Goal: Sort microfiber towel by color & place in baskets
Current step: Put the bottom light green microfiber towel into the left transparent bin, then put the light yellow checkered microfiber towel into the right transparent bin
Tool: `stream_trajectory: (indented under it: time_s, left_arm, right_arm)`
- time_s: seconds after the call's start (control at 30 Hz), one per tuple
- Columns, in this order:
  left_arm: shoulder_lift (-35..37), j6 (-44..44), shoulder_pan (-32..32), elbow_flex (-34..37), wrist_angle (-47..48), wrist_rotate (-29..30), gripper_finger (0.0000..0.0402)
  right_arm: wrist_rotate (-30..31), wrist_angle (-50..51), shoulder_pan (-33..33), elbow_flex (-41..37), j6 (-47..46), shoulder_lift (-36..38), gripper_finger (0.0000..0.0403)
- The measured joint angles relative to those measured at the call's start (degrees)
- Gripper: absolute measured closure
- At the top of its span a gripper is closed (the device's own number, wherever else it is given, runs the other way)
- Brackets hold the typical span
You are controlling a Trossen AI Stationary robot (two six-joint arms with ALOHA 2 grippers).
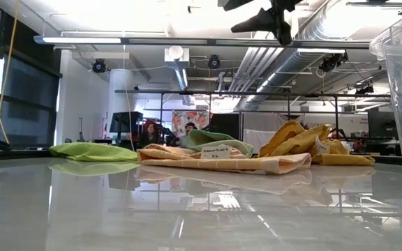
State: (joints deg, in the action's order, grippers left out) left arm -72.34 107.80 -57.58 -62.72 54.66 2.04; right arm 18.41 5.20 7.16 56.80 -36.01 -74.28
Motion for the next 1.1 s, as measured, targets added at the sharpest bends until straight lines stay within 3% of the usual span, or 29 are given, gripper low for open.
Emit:
stream_trajectory:
  time_s: [0.2, 0.33, 0.53, 0.77, 0.93, 1.1]
  left_arm:
    - [0.0, -0.5, 1.0, 9.5, -11.5, 0.0, 0.0284]
    - [0.0, 1.4, 2.1, 12.6, -12.4, 0.0, 0.0298]
    - [1.7, 1.6, 3.4, 12.8, -14.2, -2.6, 0.0287]
    - [10.4, 2.7, 5.1, 12.6, -20.4, -5.7, 0.0267]
    - [16.3, 1.0, 5.9, 8.4, -21.9, 2.2, 0.0271]
    - [18.5, -12.8, 7.7, 0.8, -22.1, 17.5, 0.0273]
  right_arm:
    - [0.0, 0.1, 0.0, 0.0, 0.3, 0.0, 0.0212]
    - [0.0, 0.2, 0.0, 0.0, 0.3, 0.0, 0.0212]
    - [-0.2, 0.7, 0.0, 0.0, 0.0, 0.0, 0.0212]
    - [-0.2, 1.6, 0.0, 0.0, 0.1, 0.0, 0.0212]
    - [0.1, 1.7, 0.0, 0.0, 0.4, 0.0, 0.0212]
    - [0.2, 1.8, 0.0, 0.0, 0.1, 0.0, 0.0212]
